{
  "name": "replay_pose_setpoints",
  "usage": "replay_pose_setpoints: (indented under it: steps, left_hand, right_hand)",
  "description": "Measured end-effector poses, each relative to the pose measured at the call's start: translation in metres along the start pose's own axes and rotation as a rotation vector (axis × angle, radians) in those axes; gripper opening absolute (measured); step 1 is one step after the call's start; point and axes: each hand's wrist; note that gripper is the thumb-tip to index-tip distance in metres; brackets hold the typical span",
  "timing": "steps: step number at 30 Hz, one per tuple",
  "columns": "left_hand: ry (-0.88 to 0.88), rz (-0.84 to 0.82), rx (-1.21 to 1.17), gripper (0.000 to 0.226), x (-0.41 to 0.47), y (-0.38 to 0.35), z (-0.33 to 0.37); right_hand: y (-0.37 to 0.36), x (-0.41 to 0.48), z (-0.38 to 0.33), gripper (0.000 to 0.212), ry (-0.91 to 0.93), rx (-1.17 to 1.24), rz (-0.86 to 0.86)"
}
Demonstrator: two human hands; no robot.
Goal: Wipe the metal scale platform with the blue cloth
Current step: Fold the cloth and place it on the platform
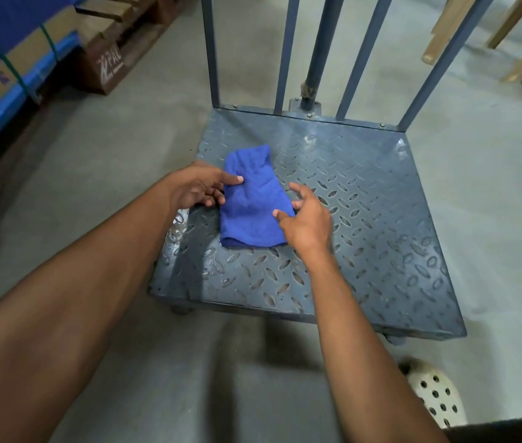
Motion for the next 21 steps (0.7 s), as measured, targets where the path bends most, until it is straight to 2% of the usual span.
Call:
replay_pose_setpoints:
  steps: [5, 10, 12, 14, 18, 19, 21]
  left_hand:
    - [0.090, -0.184, 0.055, 0.028, -0.018, 0.010, 0.003]
    - [-0.005, -0.268, -0.227, 0.016, -0.028, 0.005, 0.003]
    - [-0.046, -0.290, -0.252, 0.014, -0.029, -0.002, 0.003]
    - [-0.070, -0.282, -0.220, 0.018, -0.028, -0.012, 0.002]
    - [-0.049, -0.279, -0.078, 0.045, -0.028, -0.023, -0.006]
    - [0.007, -0.287, 0.015, 0.044, -0.032, -0.026, -0.005]
    - [0.124, -0.288, 0.212, 0.027, -0.041, -0.031, 0.000]
  right_hand:
    - [0.007, -0.001, 0.003, 0.039, 0.056, 0.397, 0.083]
    - [0.019, 0.002, 0.004, 0.038, 0.075, 0.973, 0.119]
    - [0.025, 0.004, 0.006, 0.040, 0.068, 1.037, 0.095]
    - [0.035, 0.003, 0.010, 0.048, 0.121, 0.917, -0.002]
    - [0.056, 0.008, 0.023, 0.074, 0.262, 0.236, -0.242]
    - [0.060, 0.011, 0.026, 0.080, 0.270, 0.126, -0.295]
    - [0.064, 0.017, 0.031, 0.089, 0.260, 0.013, -0.399]
Point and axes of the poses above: each hand's wrist, its own x-axis towards the middle knuckle, its own y-axis out of the back of the hand, z = x × y, and after that the axes turned 15 degrees about -z, right-handed
